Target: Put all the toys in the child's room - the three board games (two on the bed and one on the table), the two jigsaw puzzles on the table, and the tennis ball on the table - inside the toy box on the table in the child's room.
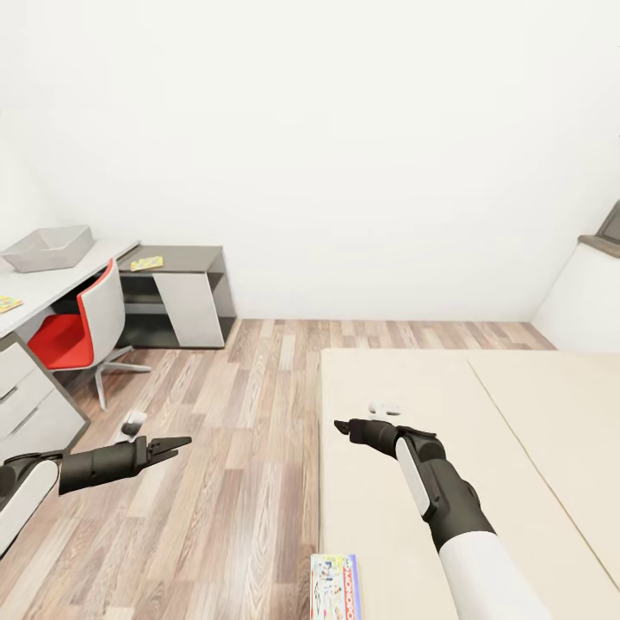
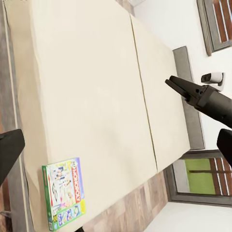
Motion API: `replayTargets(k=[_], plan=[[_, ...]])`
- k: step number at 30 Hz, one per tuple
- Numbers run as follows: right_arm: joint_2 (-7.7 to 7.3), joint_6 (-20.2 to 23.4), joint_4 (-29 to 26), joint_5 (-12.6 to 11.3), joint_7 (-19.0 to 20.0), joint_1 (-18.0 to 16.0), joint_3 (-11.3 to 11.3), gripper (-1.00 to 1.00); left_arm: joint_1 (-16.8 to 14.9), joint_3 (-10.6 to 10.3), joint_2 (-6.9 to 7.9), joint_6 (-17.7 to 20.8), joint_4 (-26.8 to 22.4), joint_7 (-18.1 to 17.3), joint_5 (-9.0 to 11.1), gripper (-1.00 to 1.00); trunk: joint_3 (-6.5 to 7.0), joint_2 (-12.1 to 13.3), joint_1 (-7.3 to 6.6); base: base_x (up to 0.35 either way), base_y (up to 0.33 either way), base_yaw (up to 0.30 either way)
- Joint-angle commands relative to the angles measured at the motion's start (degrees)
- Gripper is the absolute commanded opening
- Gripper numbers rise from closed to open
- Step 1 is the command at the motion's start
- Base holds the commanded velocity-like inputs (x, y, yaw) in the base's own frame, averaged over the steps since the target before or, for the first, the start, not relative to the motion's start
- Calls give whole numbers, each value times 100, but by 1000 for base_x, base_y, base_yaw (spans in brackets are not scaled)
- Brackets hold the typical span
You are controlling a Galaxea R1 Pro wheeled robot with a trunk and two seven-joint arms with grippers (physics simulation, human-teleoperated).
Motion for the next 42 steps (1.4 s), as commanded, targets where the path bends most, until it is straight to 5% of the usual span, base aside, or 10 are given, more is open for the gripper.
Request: replayTargets(k=[1, 42], plan=[[5, 37, -5, -41, 2, -4, -17, 100, -6, -8, 5, 18, 1, -9, 11, 100, -2, -11, 4, 0, 0, 0], [2, 37, -6, -45, 2, -4, -17, 100, -6, -8, 11, 18, 1, -9, 11, 100, 287, -11, 4, 0, 0, 0]])
